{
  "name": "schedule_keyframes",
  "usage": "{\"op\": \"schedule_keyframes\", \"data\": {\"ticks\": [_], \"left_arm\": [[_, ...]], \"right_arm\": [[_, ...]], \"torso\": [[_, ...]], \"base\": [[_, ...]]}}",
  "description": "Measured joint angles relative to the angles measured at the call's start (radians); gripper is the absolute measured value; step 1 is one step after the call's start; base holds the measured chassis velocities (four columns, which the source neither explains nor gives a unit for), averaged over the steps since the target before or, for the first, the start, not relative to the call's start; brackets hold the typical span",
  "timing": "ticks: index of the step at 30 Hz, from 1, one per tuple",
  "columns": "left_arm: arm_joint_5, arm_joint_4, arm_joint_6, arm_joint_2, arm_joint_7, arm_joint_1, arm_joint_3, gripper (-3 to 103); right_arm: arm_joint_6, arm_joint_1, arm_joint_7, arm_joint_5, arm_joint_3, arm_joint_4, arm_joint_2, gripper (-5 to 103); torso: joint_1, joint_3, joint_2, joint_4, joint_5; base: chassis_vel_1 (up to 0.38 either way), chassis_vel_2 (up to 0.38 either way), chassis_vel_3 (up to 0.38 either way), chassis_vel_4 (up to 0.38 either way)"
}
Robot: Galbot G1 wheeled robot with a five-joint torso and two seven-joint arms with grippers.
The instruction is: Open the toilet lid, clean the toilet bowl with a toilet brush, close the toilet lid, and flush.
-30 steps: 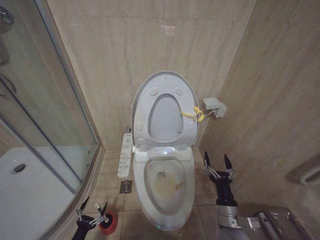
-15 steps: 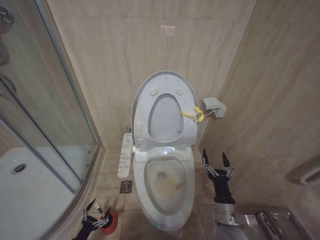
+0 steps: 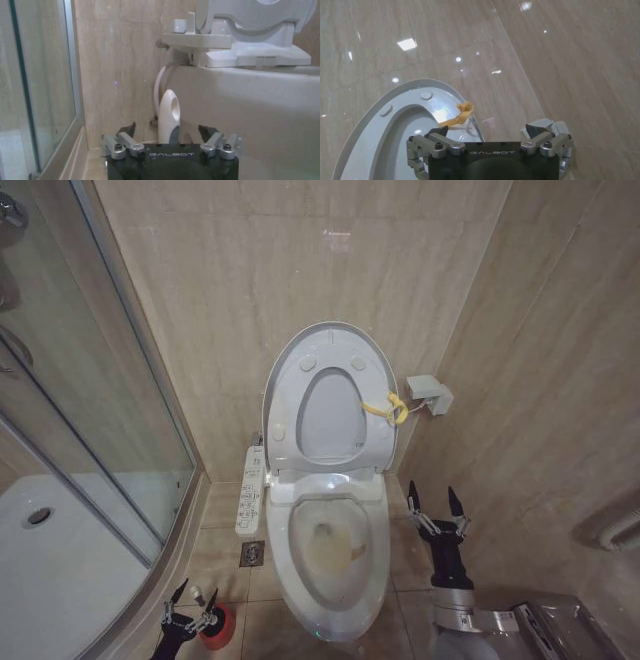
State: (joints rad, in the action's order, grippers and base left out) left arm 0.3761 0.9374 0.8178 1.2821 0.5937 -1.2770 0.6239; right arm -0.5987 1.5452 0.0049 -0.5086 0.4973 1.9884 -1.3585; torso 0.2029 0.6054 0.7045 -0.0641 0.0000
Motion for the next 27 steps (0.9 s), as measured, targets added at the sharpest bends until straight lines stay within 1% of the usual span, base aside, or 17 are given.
{"op": "schedule_keyframes", "data": {"ticks": [1,2,9,10,17,18,24,26,27], "left_arm": [[0.0,0.005,0.0,0.0,0.001,-0.003,0.002,100],[0.0,0.008,0.0,0.0,0.001,-0.005,0.003,75],[0.002,0.014,0.0,-0.006,0.003,-0.015,0.008,75],[0.003,0.015,0.0,-0.006,0.003,-0.017,0.008,47],[0.011,0.033,-0.001,-0.004,0.023,-0.029,0.01,47],[0.012,0.04,-0.001,-0.004,0.023,-0.033,0.011,24],[0.024,0.087,-0.001,-0.003,0.022,-0.055,0.018,24],[0.047,0.132,-0.001,-0.003,0.021,-0.073,0.019,23],[0.066,0.171,-0.001,-0.003,0.019,-0.09,0.018,23]], "right_arm": [[-0.001,0.0,-0.001,0.0,0.001,-0.001,0.001,100],[-0.001,0.0,-0.001,0.0,0.001,-0.001,0.002,100],[-0.003,0.0,-0.002,-0.001,0.002,-0.001,0.003,100],[-0.003,0.0,-0.002,-0.001,0.002,-0.004,0.004,100],[-0.009,-0.001,-0.004,-0.004,0.005,-0.011,0.007,100],[-0.009,-0.002,-0.004,-0.004,0.005,-0.012,0.008,100],[-0.009,-0.006,-0.006,-0.005,0.003,-0.016,0.006,100],[-0.009,-0.007,-0.007,-0.005,0.001,-0.018,0.004,100],[-0.009,-0.008,-0.008,-0.005,0.0,-0.018,0.004,100]], "torso": [[0.0,0.0,0.0,0.0001,0.0],[0.0,0.0,0.0,0.0001,0.0],[0.0,0.0,0.0,0.0001,0.0],[0.0,0.0,0.0,0.0001,0.0],[0.0,0.0,0.0,0.0001,0.0],[0.0,0.0,0.0,0.0001,0.0],[0.0,0.0,0.0,0.0001,0.0],[0.0,0.0,0.0,0.0001,-0.0001],[0.0,0.0,0.0,0.0,-0.0001]], "base": [[0.0,0.0,0.0,0.0],[0.0,0.0,0.0,0.0],[0.0,0.0,0.0,0.0],[0.0,0.0,0.0,0.0],[0.0,0.0,0.0,0.0],[0.0,0.0,0.0,0.0],[0.0,0.0,0.0,0.0],[0.0,0.0,0.0,0.0],[0.0,0.0,0.0,0.0]]}}
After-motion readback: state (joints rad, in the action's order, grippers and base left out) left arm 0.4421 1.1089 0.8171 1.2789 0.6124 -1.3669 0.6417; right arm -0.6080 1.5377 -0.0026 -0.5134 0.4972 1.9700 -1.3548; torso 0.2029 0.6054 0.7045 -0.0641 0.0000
